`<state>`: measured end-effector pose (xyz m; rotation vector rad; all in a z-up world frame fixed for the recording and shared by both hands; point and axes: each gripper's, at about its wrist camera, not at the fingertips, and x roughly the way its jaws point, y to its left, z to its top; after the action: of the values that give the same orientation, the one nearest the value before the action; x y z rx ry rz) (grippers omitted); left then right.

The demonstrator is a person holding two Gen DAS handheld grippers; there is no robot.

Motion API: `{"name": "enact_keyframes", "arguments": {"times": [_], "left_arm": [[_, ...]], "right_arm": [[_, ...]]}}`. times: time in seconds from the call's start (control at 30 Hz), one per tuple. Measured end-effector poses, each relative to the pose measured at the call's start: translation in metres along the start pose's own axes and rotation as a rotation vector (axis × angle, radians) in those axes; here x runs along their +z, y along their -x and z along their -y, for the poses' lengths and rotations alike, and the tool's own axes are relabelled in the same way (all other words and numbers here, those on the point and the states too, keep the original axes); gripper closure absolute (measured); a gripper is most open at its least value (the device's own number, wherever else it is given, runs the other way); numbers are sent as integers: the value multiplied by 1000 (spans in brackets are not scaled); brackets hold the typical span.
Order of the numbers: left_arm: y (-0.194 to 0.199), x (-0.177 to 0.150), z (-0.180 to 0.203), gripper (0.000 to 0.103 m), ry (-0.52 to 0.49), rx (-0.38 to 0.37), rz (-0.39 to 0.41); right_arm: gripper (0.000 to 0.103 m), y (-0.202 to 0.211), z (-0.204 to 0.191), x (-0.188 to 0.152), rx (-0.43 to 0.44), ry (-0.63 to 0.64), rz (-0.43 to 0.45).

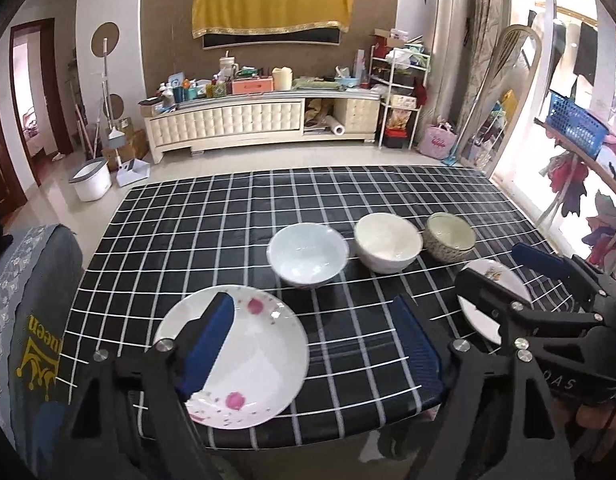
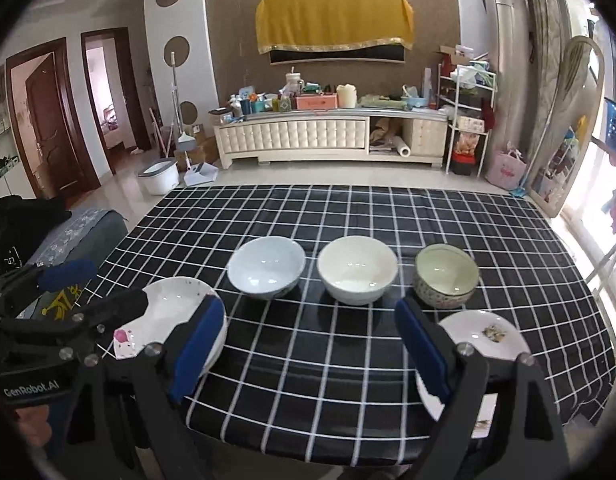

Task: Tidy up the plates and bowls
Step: 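Open the right gripper and withdraw from the stacked plates, then move the right gripper to the cartoon-print plate rim and grasp it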

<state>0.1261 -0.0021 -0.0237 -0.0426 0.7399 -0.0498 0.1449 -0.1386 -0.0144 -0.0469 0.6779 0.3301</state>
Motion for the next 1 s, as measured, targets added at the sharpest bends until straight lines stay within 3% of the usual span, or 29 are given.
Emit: {"name": "enact_keyframes", "arguments": {"times": [0.37,0.63,1.0], "left_arm": [[-12,17,56,23,-64,-90,-3],[-37,25,105,23,-142,-126,-48],[-100,30,148,23,-155,-180,-174]], "right_arm": [[13,22,51,-2,-81,-50,1],[13,26,93,-6,-144,-88,-29],[13,0,154,-20,-188,-156,-121]]}}
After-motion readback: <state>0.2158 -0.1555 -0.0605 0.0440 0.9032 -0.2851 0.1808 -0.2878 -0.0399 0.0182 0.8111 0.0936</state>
